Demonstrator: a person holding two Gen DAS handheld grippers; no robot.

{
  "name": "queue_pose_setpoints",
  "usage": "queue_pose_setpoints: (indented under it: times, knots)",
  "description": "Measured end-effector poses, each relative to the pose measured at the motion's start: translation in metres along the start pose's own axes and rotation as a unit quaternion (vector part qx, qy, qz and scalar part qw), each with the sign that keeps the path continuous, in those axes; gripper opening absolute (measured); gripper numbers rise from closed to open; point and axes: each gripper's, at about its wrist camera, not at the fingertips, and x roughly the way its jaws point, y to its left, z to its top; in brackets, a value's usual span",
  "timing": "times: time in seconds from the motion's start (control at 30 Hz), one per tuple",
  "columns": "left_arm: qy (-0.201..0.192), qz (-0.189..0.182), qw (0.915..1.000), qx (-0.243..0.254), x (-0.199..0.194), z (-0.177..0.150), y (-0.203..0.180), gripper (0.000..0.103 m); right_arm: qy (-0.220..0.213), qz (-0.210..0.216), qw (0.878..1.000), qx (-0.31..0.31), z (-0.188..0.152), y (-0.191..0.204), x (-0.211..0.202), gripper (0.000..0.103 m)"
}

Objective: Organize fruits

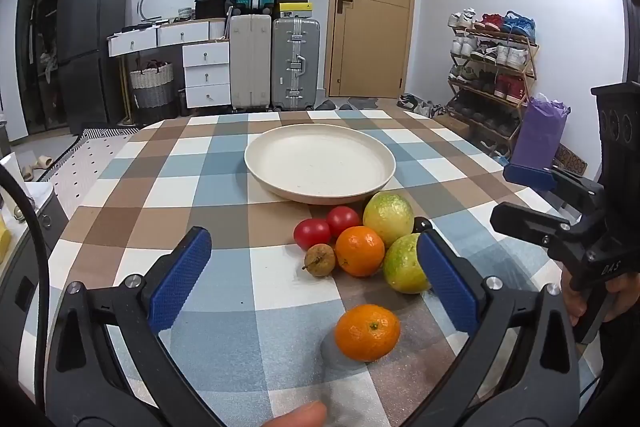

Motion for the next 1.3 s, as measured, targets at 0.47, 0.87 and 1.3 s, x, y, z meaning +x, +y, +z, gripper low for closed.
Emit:
queue_pose_setpoints:
  times: [0.47,0.87,1.3]
  knots:
    - [0.001,-0.003,1.0,-0.007,0.0001,-0.0001,0.0006,0.103,0.001,0.0,1.0,-0.001,0.0001,0.0004,0.0,0.103]
    - [0.002,-0.002,1.0,-0.007,0.0,-0.0001,0.0005,0.103,0.002,0.0,1.0,-0.001,0.0001,0.0006,0.0003,0.103]
    - [0.002,-0.002,1.0,-0.006,-0.0001,-0.0001,0.0004,0.103,0.002,0.0,1.0,-0.002,0.0002,0.0005,0.0003,0.103]
